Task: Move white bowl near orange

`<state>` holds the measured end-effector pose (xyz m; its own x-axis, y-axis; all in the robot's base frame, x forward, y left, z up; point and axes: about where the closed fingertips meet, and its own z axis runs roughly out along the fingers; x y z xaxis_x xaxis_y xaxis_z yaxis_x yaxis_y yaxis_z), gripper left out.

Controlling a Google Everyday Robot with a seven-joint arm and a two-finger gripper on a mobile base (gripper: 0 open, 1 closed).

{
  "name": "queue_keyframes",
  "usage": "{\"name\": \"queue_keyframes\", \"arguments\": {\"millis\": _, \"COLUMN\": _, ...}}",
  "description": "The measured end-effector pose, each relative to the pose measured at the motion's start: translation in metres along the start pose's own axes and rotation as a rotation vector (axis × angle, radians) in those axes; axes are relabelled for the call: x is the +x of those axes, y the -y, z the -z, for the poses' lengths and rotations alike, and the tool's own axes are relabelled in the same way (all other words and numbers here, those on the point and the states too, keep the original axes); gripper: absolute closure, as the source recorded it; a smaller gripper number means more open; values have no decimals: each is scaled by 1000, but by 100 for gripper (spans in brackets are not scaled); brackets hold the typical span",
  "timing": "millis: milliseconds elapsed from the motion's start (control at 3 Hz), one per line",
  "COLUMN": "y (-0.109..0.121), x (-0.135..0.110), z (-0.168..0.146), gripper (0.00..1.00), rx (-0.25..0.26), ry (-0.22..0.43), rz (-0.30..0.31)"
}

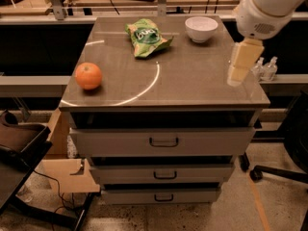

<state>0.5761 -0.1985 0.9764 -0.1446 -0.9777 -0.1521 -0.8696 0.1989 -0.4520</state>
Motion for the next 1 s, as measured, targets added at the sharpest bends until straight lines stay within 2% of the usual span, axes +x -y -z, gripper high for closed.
{"name": "queue_keyframes", "arguments": {"millis": 333, "y": 36, "x": -8, "z": -19, "gripper": 0, "rx": 106, "ry": -19, "rz": 13}}
{"name": "queue_keyframes", "arguments": {"millis": 667, "y": 37, "x": -9, "z": -22, "gripper": 0, "rx": 105, "ry": -15, "rz": 12}}
{"name": "queue_keyframes", "arguments": {"millis": 1000, "y": 58, "x": -17, "z": -47, "gripper": 0, "rx": 106, "ry": 43, "rz": 10}}
